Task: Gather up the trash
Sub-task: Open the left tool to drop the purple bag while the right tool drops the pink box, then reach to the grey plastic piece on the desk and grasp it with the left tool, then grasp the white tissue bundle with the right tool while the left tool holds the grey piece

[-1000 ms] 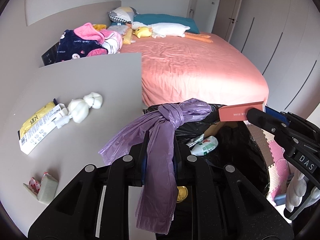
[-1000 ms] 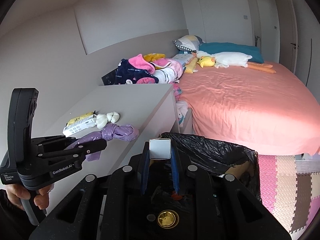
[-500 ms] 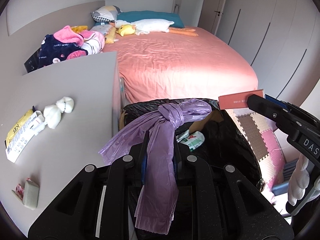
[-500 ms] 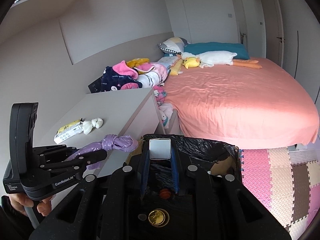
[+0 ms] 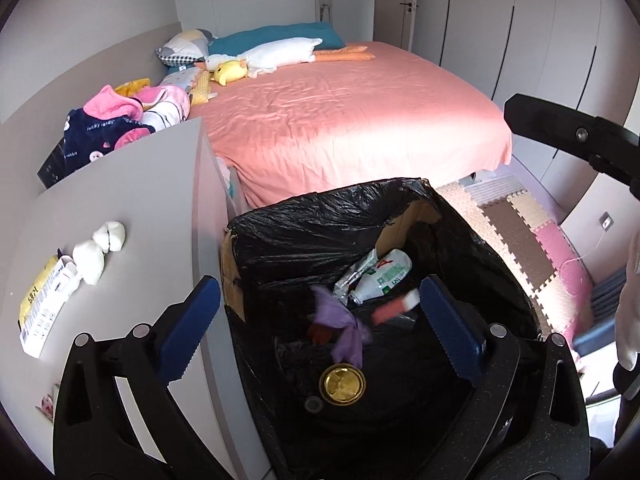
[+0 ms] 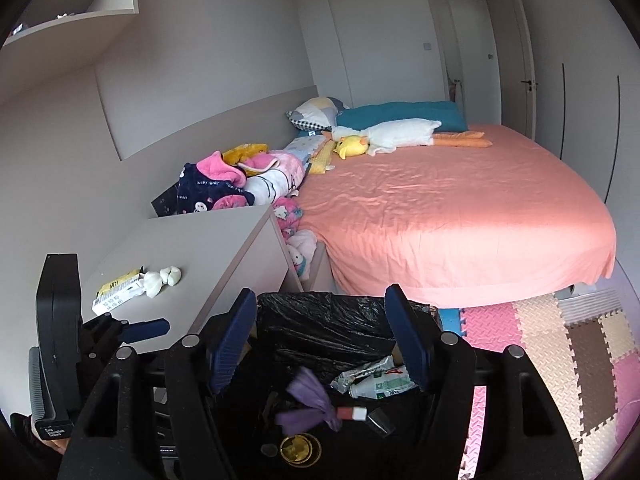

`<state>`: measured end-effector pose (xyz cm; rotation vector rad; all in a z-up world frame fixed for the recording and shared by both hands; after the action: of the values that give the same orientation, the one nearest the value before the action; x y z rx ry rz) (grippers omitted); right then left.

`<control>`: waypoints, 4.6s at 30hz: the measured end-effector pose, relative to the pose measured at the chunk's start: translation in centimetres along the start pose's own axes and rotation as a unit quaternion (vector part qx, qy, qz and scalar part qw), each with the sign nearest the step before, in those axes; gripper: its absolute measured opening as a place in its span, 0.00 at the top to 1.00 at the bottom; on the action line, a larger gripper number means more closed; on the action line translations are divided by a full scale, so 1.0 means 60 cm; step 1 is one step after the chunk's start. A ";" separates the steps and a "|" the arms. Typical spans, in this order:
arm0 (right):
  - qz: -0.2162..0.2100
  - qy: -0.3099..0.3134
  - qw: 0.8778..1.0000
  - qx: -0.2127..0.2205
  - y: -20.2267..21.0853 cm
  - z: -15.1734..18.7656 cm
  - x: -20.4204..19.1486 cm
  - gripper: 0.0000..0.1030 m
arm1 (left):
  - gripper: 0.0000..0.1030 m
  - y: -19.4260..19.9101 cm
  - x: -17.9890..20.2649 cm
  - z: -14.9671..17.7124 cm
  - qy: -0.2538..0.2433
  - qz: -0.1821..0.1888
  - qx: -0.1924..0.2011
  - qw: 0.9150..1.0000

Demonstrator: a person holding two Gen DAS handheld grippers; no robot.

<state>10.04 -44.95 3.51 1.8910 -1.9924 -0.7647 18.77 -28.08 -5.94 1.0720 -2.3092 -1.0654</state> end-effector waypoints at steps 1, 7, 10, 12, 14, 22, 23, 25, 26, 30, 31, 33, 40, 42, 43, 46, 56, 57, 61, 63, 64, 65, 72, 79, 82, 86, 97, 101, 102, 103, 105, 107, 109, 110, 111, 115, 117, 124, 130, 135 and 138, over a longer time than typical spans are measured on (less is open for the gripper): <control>-0.001 0.001 1.000 0.000 0.000 0.000 -0.001 0.34 | 0.06 0.001 -0.003 0.000 0.003 0.000 0.002 1.000; -0.010 0.006 1.000 -0.012 -0.011 0.007 -0.014 0.34 | 0.06 0.005 -0.026 0.007 0.020 -0.005 0.002 1.000; -0.017 0.010 1.000 -0.017 -0.016 0.012 -0.026 0.34 | 0.06 0.009 -0.032 0.017 0.029 -0.011 0.000 1.000; -0.022 0.015 0.999 -0.021 -0.020 0.016 -0.037 0.34 | 0.06 0.010 -0.042 0.022 0.034 -0.015 -0.003 0.999; -0.027 0.021 0.999 -0.025 -0.023 0.020 -0.047 0.34 | 0.06 0.012 -0.051 0.029 0.039 -0.020 -0.005 0.999; -0.050 0.043 0.997 -0.039 -0.038 0.034 -0.100 0.30 | 0.06 0.030 -0.094 0.050 0.058 -0.042 -0.002 0.997; -0.052 0.046 0.997 -0.041 -0.041 0.035 -0.107 0.30 | 0.06 0.032 -0.100 0.053 0.061 -0.046 -0.001 0.997; -0.058 0.051 0.996 -0.046 -0.047 0.038 -0.121 0.29 | 0.06 0.037 -0.115 0.060 0.068 -0.054 -0.001 0.996; -0.062 0.055 0.995 -0.049 -0.050 0.040 -0.130 0.27 | 0.06 0.040 -0.122 0.064 0.072 -0.057 -0.001 0.996; -0.074 0.063 0.994 -0.053 -0.062 0.044 -0.157 0.20 | 0.06 0.052 -0.154 0.081 0.087 -0.072 -0.003 0.994; -0.077 0.065 0.993 -0.055 -0.065 0.045 -0.164 0.20 | 0.06 0.057 -0.164 0.086 0.092 -0.078 -0.002 0.993; -0.084 0.069 0.992 -0.059 -0.070 0.049 -0.180 0.19 | 0.06 0.065 -0.181 0.094 0.100 -0.087 -0.001 0.991; -0.100 0.085 0.989 -0.071 -0.089 0.059 -0.228 0.17 | 0.06 0.092 -0.237 0.124 0.129 -0.117 -0.002 0.985; -0.104 0.089 0.988 -0.075 -0.095 0.062 -0.240 0.17 | 0.06 0.100 -0.253 0.133 0.137 -0.124 -0.001 0.983; -0.105 0.091 0.987 -0.077 -0.098 0.064 -0.246 0.17 | 0.06 0.105 -0.262 0.138 0.142 -0.128 -0.001 0.982; -0.110 0.098 0.986 -0.082 -0.106 0.069 -0.262 0.17 | 0.06 0.116 -0.287 0.151 0.156 -0.138 0.000 0.978; -0.122 0.112 0.981 -0.096 -0.135 0.080 -0.307 0.17 | 0.06 0.138 -0.355 0.193 0.200 -0.160 -0.003 0.966; -0.123 0.113 0.981 -0.097 -0.138 0.081 -0.311 0.17 | 0.06 0.137 -0.362 0.197 0.206 -0.161 -0.004 0.965; -0.126 0.117 0.980 -0.102 -0.151 0.082 -0.325 0.17 | 0.06 0.130 -0.383 0.213 0.219 -0.167 -0.011 0.961; -0.127 0.117 0.979 -0.104 -0.156 0.082 -0.329 0.17 | 0.06 0.128 -0.391 0.216 0.216 -0.181 -0.011 0.959; -0.128 0.116 0.979 -0.105 -0.159 0.083 -0.331 0.17 | 0.06 0.127 -0.394 0.217 0.214 -0.185 -0.011 0.959; -0.129 0.115 0.979 -0.107 -0.162 0.083 -0.333 0.17 | 0.06 0.126 -0.398 0.219 0.213 -0.188 -0.012 0.959; -0.133 0.113 0.978 -0.112 -0.179 0.082 -0.346 0.17 | 0.06 0.124 -0.427 0.235 0.232 -0.194 -0.012 0.953; -0.132 0.115 0.978 -0.113 -0.189 0.081 -0.355 0.17 | 0.66 0.116 -0.464 0.240 0.269 -0.160 0.003 0.950; -0.130 0.117 0.978 -0.112 -0.196 0.081 -0.359 0.17 | 0.68 0.122 -0.472 0.232 0.267 -0.158 0.021 0.951; -0.127 0.118 0.978 -0.115 -0.208 0.079 -0.364 0.17 | 0.69 0.129 -0.475 0.217 0.257 -0.162 0.032 0.952; -0.130 0.132 0.975 -0.124 -0.262 0.073 -0.401 0.17 | 0.69 0.151 -0.503 0.201 0.276 -0.173 0.067 0.943; -0.130 0.139 0.973 -0.130 -0.291 0.071 -0.421 0.17 | 0.69 0.155 -0.508 0.204 0.282 -0.172 0.070 0.941; -0.129 0.140 0.973 -0.132 -0.298 0.070 -0.425 0.17 | 0.69 0.154 -0.509 0.204 0.282 -0.173 0.070 0.941; -0.130 0.140 0.972 -0.134 -0.304 0.069 -0.428 0.17 | 0.69 0.156 -0.508 0.207 0.283 -0.173 0.071 0.941; -0.132 0.137 0.972 -0.141 -0.318 0.069 -0.433 0.17 | 0.69 0.159 -0.508 0.209 0.285 -0.174 0.074 0.940; -0.133 0.127 0.972 -0.149 -0.333 0.066 -0.437 0.17 | 0.69 0.164 -0.512 0.207 0.289 -0.173 0.079 0.938; -0.136 0.111 0.972 -0.157 -0.346 0.062 -0.440 0.17 | 0.69 0.168 -0.515 0.207 0.290 -0.173 0.082 0.938; -0.137 0.102 0.972 -0.161 -0.351 0.060 -0.440 0.17 | 0.69 0.169 -0.515 0.206 0.290 -0.173 0.083 0.938; -0.138 0.092 0.973 -0.163 -0.357 0.057 -0.442 0.17 | 0.69 0.170 -0.515 0.206 0.291 -0.173 0.083 0.937; -0.145 0.075 0.972 -0.171 -0.370 0.053 -0.455 0.17 | 0.69 0.172 -0.513 0.206 0.290 -0.169 0.084 0.938; -0.139 0.084 0.972 -0.167 -0.375 0.054 -0.464 0.17 | 0.69 0.172 -0.512 0.206 0.289 -0.168 0.083 0.939; -0.105 0.115 0.973 -0.170 -0.407 0.064 -0.478 0.17 | 0.69 0.179 -0.513 0.204 0.287 -0.169 0.087 0.939; -0.096 0.146 0.970 -0.169 -0.405 0.070 -0.479 0.42 | 0.69 0.186 -0.510 0.203 0.288 -0.167 0.092 0.938; -0.104 0.130 0.972 -0.168 -0.393 0.073 -0.464 0.46 | 0.69 0.188 -0.506 0.200 0.286 -0.165 0.093 0.939; -0.104 0.126 0.972 -0.167 -0.384 0.072 -0.456 0.46 | 0.69 0.192 -0.502 0.198 0.283 -0.164 0.096 0.940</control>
<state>29.43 -17.17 -8.80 1.8994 -1.4300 -0.8077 25.25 5.67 -5.41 1.6316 -1.8268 -0.5297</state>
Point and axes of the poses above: each gripper's, at about its wrist camera, not at the fingertips, and y roughly against the way its jaws point, x to its right, z to its underside, the point moved 9 cm from there along -y, roughly the way its jaws point, and after that the axes turned 3 degrees about z, right-handed, at the moved point
